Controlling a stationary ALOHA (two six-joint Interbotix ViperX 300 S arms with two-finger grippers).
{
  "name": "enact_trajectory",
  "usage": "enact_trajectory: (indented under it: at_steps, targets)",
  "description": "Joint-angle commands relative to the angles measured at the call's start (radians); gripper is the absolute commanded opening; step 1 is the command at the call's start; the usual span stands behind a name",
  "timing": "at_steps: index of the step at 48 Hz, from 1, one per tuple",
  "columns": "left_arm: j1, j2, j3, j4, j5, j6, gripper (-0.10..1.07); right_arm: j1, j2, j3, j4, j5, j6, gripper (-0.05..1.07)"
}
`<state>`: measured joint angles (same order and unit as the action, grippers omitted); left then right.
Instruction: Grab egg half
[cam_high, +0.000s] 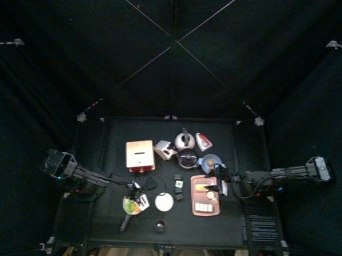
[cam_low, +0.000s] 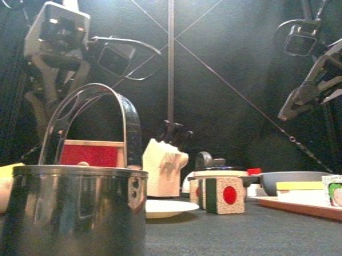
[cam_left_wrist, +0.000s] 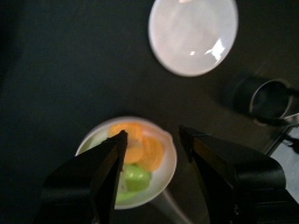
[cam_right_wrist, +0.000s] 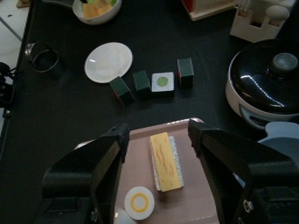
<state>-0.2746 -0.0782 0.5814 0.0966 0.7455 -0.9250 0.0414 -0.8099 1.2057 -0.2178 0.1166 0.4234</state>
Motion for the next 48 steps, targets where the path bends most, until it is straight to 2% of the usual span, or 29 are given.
enact_trajectory:
  at_steps: [1, 7, 14, 27, 30, 36, 41, 48]
  targets:
    - [0.017, -0.011, -0.026, 0.054, -0.094, -0.002, 0.87, -0.008, 0.003, -0.014, 0.000, -0.011, 0.000, 0.90]
    - [0.054, -0.015, -0.012, 0.129, -0.224, 0.008, 0.87, -0.015, 0.005, -0.021, 0.005, -0.017, 0.000, 0.90]
    - [0.095, -0.026, 0.020, 0.209, -0.331, 0.002, 0.87, -0.029, 0.006, -0.040, 0.043, -0.028, 0.002, 0.90]
    - [0.146, -0.023, 0.077, 0.291, -0.555, 0.002, 0.87, -0.167, 0.040, -0.089, 0.137, -0.127, 0.054, 0.90]
    - [0.156, -0.028, 0.087, 0.325, -0.612, 0.005, 0.87, -0.181, 0.057, -0.097, 0.155, -0.161, 0.058, 0.90]
    - [0.190, -0.046, 0.114, 0.420, -0.698, 0.018, 0.87, -0.192, 0.106, -0.104, 0.259, -0.216, 0.092, 0.90]
    - [0.229, -0.072, 0.137, 0.518, -0.747, 0.031, 0.87, -0.189, 0.135, -0.117, 0.327, -0.201, 0.135, 0.90]
    - [0.288, -0.121, 0.149, 0.640, -0.854, 0.049, 0.87, -0.179, 0.146, -0.146, 0.408, -0.083, 0.201, 0.90]
